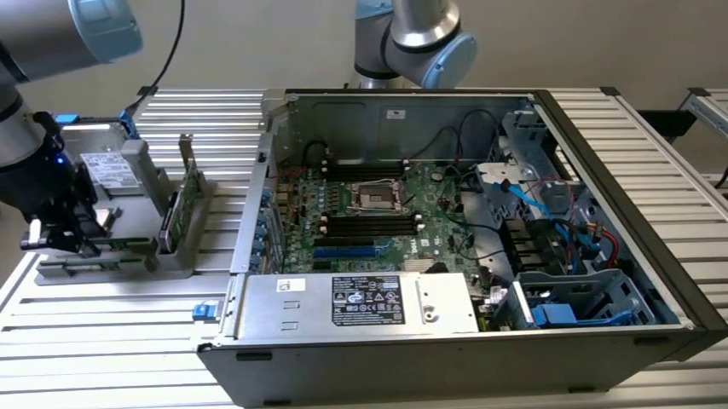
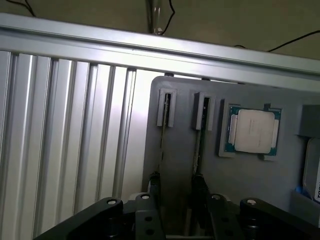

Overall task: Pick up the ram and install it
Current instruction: 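Pick up the ram and move it above insertion slot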

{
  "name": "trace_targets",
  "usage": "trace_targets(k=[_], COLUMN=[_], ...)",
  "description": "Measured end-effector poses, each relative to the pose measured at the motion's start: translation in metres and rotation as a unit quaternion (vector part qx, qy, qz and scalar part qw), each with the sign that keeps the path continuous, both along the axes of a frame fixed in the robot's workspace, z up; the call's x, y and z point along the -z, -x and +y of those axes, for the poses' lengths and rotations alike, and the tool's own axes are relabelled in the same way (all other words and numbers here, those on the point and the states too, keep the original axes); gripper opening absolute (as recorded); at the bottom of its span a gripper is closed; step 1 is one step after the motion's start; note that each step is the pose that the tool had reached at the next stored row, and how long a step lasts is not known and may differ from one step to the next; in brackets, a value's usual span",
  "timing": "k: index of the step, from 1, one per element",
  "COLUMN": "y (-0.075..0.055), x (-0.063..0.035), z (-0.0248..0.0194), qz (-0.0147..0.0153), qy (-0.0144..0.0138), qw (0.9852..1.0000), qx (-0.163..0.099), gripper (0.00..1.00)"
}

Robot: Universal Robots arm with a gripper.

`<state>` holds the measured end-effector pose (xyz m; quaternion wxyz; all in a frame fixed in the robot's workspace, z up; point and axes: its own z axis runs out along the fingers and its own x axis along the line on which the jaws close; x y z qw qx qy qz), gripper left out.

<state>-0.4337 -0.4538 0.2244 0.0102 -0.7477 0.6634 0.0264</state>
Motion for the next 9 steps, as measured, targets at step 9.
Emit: trace_targets(k=[9], y=[0.0000], x=[0.0055], z=[-0.0072], qz=[0.0018], qy=[-0.0082], qw=[1.0000], qx=[0.000], gripper=[0.39])
